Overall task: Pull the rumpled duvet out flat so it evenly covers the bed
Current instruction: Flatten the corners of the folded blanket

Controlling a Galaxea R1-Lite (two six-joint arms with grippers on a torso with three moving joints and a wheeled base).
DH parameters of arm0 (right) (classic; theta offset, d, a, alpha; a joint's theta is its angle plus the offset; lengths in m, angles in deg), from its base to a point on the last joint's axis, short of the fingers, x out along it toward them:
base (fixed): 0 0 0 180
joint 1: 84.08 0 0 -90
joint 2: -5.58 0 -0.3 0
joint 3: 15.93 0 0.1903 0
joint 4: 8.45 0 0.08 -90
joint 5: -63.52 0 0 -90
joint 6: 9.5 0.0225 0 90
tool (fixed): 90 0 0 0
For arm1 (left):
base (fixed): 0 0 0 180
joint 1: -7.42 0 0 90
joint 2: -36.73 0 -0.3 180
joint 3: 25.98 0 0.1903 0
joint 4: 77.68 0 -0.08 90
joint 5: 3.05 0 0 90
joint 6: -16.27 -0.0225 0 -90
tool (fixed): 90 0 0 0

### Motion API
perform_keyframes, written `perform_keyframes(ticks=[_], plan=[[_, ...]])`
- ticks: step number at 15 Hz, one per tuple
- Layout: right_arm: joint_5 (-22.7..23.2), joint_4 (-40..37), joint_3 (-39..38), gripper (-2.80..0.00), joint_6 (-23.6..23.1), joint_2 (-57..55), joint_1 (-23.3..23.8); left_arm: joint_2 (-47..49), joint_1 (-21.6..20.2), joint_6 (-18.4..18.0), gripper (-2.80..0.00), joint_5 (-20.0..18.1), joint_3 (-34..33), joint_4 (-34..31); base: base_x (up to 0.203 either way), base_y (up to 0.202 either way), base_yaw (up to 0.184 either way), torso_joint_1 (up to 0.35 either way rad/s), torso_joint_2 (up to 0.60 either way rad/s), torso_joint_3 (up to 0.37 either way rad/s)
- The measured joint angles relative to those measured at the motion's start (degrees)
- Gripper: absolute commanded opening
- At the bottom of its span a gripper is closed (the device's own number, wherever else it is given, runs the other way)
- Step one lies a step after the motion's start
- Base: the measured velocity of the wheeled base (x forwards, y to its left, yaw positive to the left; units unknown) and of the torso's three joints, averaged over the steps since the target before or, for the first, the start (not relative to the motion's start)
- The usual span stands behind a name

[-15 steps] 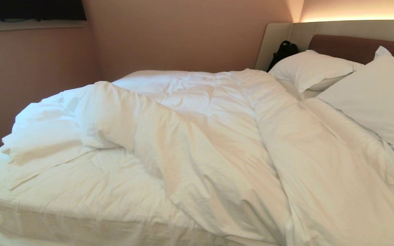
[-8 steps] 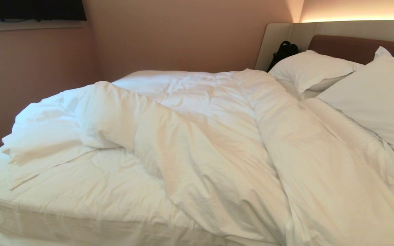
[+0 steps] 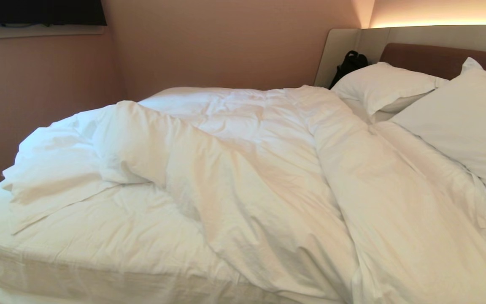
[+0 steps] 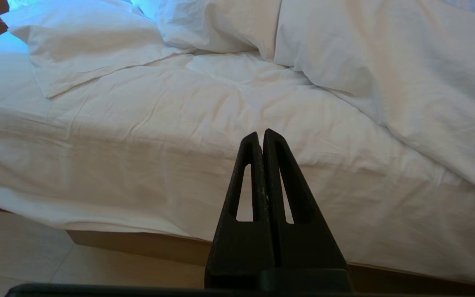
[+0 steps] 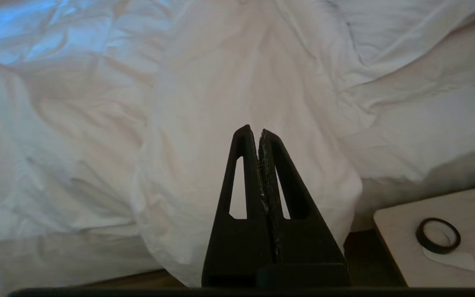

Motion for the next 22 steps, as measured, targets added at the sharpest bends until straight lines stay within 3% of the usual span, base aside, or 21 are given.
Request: perform_keyframes(ticks=[7,13,16,22], plan=[[-0.80,14.01,-13.96,-2.80,-1.17,3.41,3.36,0.00,0.00,0.06,-2.80,0.00,0.00,0.01,0.000,0.000,0.000,0.000,0.00,0.000],[-0.41,32.14,-18.19,-2.80,-3.13,3.74,3.58,0.00,0.00,0.11,-2.80,0.02,0.00,-0.01,0.000,0.000,0.000,0.000,0.00,0.000],[1.30,39.13,-19.32,-2.80,-3.21,4.01,0.92,0.00,0.00,0.15,-2.80,0.00,0.00,0.00,0.000,0.000,0.000,0.000,0.00,0.000],[2.84,41.23,-22.47,-2.80,-3.35,9.95,-1.60,0.00,0.00,0.13,-2.80,0.02,0.00,0.00,0.000,0.000,0.000,0.000,0.00,0.000]])
